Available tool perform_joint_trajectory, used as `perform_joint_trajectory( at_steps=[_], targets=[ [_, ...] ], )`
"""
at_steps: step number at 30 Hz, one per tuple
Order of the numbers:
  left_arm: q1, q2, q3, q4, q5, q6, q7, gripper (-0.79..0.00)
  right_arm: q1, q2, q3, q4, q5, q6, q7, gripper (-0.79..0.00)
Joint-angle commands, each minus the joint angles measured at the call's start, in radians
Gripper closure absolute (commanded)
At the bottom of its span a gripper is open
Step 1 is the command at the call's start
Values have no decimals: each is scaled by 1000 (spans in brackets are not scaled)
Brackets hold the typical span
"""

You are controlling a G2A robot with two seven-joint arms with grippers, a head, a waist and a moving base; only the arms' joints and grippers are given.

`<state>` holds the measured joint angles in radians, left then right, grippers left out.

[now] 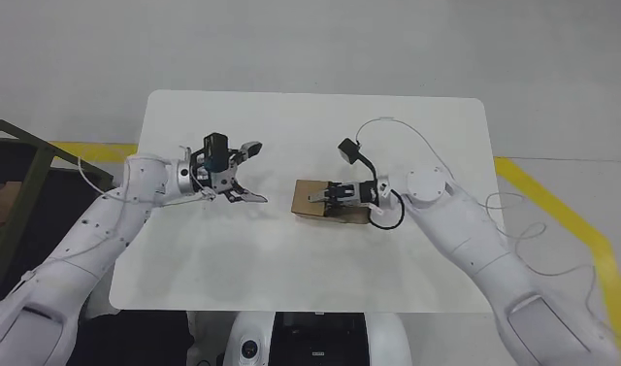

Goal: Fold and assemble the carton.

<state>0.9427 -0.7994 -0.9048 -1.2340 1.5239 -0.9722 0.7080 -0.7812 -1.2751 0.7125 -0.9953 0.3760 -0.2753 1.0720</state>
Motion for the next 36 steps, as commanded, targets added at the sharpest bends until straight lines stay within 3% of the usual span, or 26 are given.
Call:
perform_joint_trajectory(
  at_steps=[1,5,6,7,8,16,28,36],
  targets=[
    [2,1,5,4,51,19,48,-785,7,-7,-7,23,4,-2,1,-126],
    [4,0,13,8,106,42,100,-785,16,-18,-14,55,7,-10,5,-366],
    [4,0,15,9,116,45,106,-785,17,-19,-13,60,6,-11,4,-517],
    [3,-1,17,10,121,48,113,-785,17,-20,-12,64,4,-14,5,-760],
    [2,-2,19,10,125,50,119,-785,16,-19,-9,65,3,-16,5,-785],
    [6,-9,34,0,157,81,116,-785,-37,17,62,-16,-70,-17,-42,-785],
    [34,-37,63,-13,79,133,4,-785,-324,135,343,-467,-187,43,-75,-785],
    [29,-56,74,-18,18,141,-57,-785,-471,174,474,-707,-255,53,-115,-785]
  ],
)
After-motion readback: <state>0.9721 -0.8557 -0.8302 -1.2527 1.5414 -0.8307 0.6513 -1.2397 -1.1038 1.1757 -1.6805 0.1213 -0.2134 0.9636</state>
